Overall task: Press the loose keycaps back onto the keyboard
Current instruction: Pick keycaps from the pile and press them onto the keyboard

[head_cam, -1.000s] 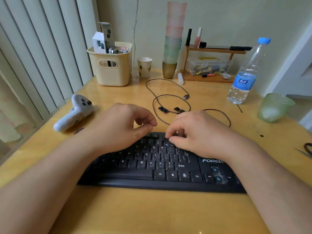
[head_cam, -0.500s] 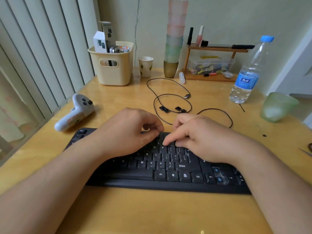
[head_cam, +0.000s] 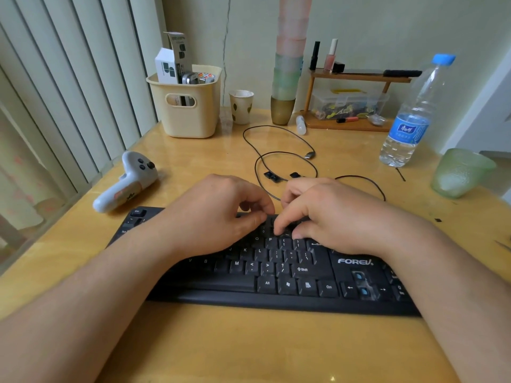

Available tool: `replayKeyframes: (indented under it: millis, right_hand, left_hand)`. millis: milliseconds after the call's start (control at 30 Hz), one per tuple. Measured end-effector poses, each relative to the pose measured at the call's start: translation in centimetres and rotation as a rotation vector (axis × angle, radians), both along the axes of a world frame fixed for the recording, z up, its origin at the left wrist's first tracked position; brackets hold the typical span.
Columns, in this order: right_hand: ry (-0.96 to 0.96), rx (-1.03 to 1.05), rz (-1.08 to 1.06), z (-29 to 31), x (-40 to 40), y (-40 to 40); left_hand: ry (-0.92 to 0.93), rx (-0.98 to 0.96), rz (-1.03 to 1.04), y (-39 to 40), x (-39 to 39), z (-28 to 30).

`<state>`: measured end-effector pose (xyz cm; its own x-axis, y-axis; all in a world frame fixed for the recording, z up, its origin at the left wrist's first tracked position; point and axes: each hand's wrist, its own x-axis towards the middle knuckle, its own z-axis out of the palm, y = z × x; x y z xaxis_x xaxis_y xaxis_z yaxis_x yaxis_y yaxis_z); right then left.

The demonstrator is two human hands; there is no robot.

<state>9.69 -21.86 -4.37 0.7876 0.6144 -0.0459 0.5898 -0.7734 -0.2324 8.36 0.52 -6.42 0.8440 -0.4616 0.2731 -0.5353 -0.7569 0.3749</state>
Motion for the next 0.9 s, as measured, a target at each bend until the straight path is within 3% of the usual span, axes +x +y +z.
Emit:
replayKeyframes:
  millis: [267,433,567,667,767,900]
  right_hand:
    - [0.013,0.111,-0.030,0.3,-0.1,-0.9]
    - [0.059,0.448,-0.156,-0.1,-0.4,-1.7]
    - [0.228,0.769,-0.153,-0.9,-0.6,-1.4]
    - [0.232,0.888,-0.155,-0.9,-0.7,-0.9]
    - [0.184,0.878,-0.179,-0.9,-0.9,-0.8]
    - [-0.021,0.685,-0.241,-1.1,-1.1,-0.8]
  left_hand:
    - [-0.001,0.011,-0.009,-0.2,0.0,0.0]
    - [0.062,-0.053,-0.016,-0.4,0.0,-0.4]
    - [0.238,-0.334,-0.039,-1.2,-0.4,-0.6]
    - [0.445,-0.632,-0.046,-1.7,-0.3,-0.6]
    - [0.505,-0.744,-0.007,-1.7,-0.1,-0.6]
    - [0.484,-0.761,0.066,-1.7,0.2,-0.5]
